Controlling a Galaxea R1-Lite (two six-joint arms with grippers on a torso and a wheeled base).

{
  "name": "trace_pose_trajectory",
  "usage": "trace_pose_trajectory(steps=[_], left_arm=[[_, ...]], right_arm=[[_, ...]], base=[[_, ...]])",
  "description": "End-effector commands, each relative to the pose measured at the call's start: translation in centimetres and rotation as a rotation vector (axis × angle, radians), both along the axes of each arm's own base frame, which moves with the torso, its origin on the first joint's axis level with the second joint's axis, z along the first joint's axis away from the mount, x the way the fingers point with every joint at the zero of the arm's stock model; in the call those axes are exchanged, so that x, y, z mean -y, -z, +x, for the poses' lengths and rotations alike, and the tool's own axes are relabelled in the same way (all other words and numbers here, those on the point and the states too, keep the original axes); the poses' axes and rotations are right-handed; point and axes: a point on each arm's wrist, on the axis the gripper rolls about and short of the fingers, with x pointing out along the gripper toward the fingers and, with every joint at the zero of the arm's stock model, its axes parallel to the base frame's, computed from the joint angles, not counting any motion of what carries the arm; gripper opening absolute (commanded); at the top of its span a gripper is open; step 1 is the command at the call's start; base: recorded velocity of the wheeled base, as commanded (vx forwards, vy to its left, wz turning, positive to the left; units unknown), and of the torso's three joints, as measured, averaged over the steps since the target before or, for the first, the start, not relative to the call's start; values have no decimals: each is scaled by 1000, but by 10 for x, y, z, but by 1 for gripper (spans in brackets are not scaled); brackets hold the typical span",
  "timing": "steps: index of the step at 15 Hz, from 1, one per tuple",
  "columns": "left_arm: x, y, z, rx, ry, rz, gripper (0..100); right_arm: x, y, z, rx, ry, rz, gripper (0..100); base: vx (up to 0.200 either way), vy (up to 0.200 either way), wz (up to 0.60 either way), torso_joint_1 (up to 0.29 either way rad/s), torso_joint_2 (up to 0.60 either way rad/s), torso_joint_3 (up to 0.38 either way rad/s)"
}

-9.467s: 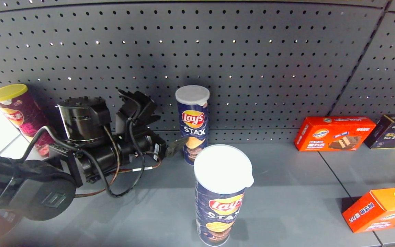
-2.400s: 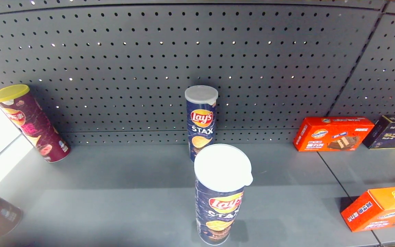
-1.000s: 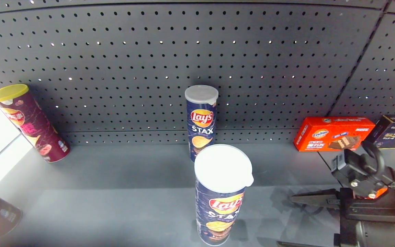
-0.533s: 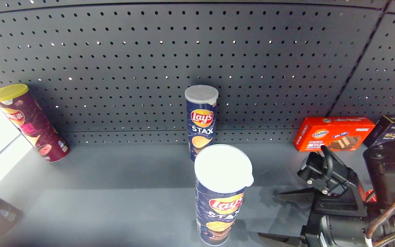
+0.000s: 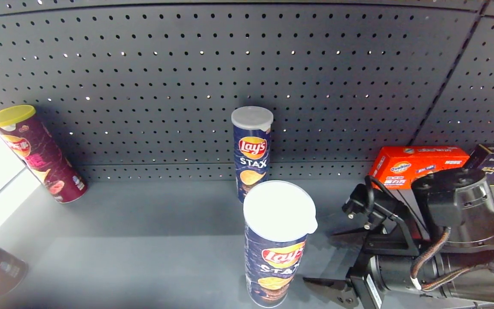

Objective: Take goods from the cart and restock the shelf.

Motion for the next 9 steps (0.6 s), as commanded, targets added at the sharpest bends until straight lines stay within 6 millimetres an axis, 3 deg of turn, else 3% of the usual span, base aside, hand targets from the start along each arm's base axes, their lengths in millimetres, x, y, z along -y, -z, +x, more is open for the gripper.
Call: trace_pose_trajectory(steps=[1,9], left_arm=[[0,0,0,-1,0,0,100],[0,0,0,-3,-2,-4,100]], right_arm=[[-7,1,6,-5,-4,-5,100],[-20,4,9,-10,-30,-12,100]], base=[[0,0,0,0,0,0],[0,0,0,0,0,0]])
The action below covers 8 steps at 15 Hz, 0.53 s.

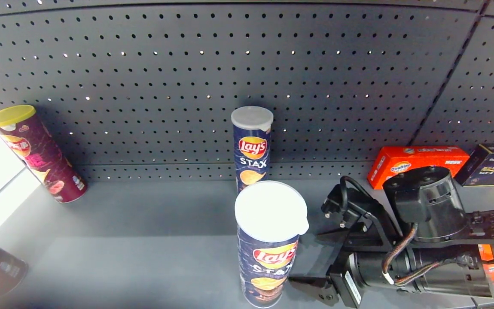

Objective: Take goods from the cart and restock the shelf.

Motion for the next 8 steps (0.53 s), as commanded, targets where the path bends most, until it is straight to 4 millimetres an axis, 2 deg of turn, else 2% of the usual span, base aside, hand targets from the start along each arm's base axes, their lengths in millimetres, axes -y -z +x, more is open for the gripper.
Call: trace_pose_trajectory(steps=[1,8], left_arm=[[0,0,0,-1,0,1,100],[0,0,0,-1,0,1,100]], right_arm=[[-1,0,0,-2,-3,-1,100],[1,-1,2,10,18,-2,100]], base=[[0,0,0,0,0,0],[0,0,0,0,0,0]])
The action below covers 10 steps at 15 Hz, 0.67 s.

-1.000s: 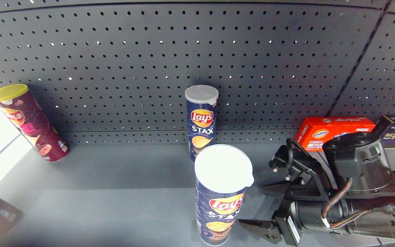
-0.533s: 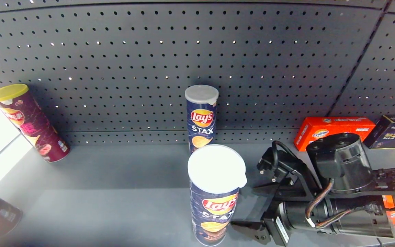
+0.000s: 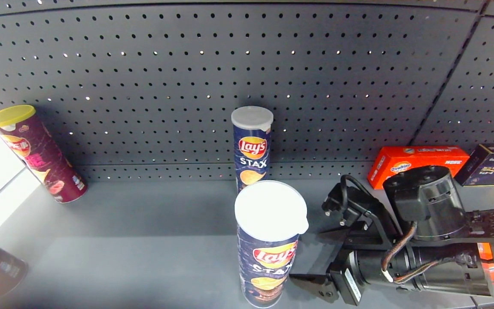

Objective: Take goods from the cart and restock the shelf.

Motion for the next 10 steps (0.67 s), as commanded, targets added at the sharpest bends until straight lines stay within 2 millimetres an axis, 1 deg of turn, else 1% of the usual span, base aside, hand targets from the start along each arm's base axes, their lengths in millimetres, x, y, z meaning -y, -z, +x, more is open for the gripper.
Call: trace_pose_trajectory(steps=[1,10], left_arm=[[0,0,0,-1,0,0,100],[0,0,0,-2,0,-1,100]], right_arm=[[-1,-1,0,3,-3,2,100],[-15,5,4,-4,-30,-7,100]], base=[[0,0,0,0,0,0],[0,0,0,0,0,0]])
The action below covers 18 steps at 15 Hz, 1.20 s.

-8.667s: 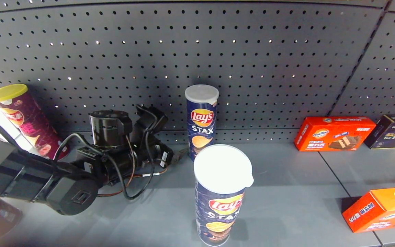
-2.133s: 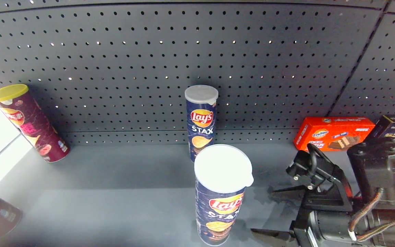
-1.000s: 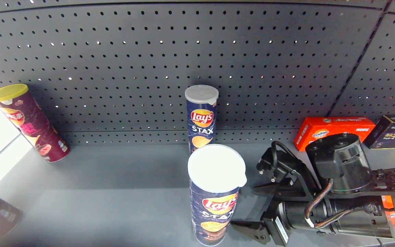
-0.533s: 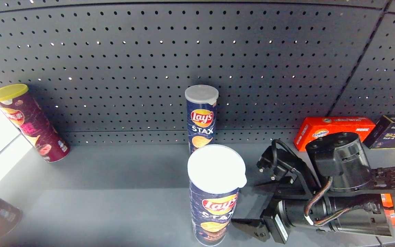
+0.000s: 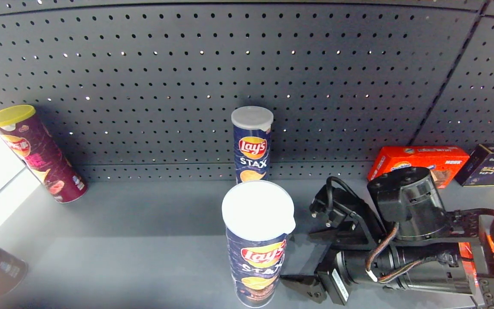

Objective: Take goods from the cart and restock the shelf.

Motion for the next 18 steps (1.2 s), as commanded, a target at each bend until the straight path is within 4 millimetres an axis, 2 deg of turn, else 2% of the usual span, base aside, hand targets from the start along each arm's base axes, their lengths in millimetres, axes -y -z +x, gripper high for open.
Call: trace_pose_trajectory(steps=[1,18], left_arm=[[0,0,0,-1,0,0,100],[0,0,0,-2,0,-1,100]], right_arm=[[-1,1,0,-3,-2,-2,100],[-1,-2,3,6,6,8,100]], base=[[0,0,0,0,0,0],[0,0,0,0,0,0]])
